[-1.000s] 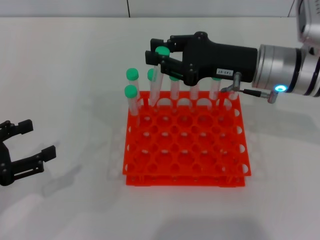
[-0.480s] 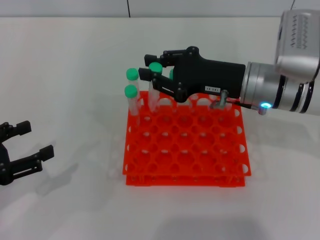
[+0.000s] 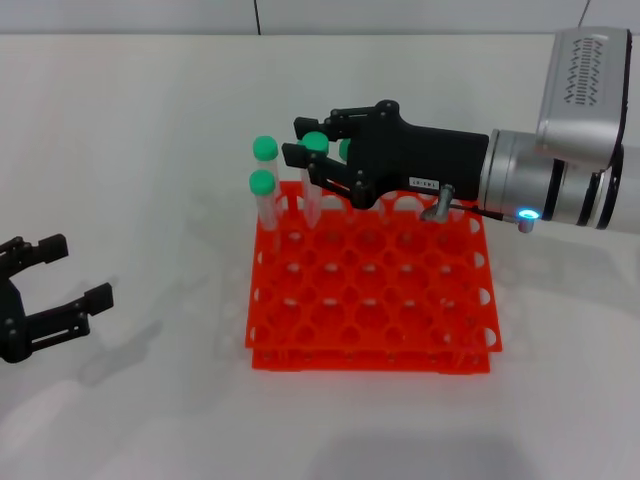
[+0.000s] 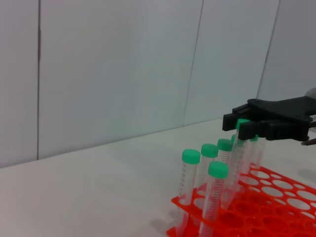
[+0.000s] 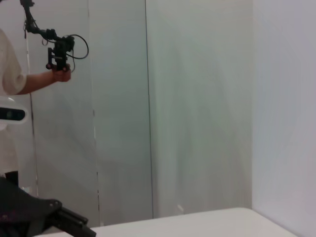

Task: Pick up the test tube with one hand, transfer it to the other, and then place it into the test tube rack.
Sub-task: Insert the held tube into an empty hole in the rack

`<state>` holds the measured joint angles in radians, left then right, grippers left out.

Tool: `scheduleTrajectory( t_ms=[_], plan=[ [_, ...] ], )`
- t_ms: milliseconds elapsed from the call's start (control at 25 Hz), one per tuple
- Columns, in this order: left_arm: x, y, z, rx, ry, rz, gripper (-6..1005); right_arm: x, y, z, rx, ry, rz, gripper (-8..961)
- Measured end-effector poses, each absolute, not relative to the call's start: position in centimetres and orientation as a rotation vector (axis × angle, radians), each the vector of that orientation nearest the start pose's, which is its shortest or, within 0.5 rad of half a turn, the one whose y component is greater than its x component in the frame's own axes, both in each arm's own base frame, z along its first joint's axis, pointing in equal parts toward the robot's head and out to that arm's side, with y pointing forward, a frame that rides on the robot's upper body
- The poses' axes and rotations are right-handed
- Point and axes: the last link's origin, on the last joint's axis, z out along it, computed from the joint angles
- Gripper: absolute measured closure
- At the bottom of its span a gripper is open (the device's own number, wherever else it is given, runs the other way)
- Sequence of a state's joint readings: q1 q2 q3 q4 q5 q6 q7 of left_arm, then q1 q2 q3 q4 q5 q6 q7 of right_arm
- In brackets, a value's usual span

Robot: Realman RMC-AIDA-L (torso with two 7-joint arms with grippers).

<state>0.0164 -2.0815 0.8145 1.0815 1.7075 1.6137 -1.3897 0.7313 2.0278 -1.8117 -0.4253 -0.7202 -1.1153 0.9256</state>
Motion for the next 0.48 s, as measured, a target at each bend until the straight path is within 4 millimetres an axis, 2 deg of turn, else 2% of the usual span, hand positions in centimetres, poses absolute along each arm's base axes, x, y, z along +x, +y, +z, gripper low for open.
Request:
scheduleTrajectory(
  t_ms=[480],
  plan=[
    [-33.05, 22.06, 6.89, -2.422, -0.672, -0.654, 136, 15.79, 36.88, -8.94, -2.696, 0.190, 0.870, 687]
  ],
)
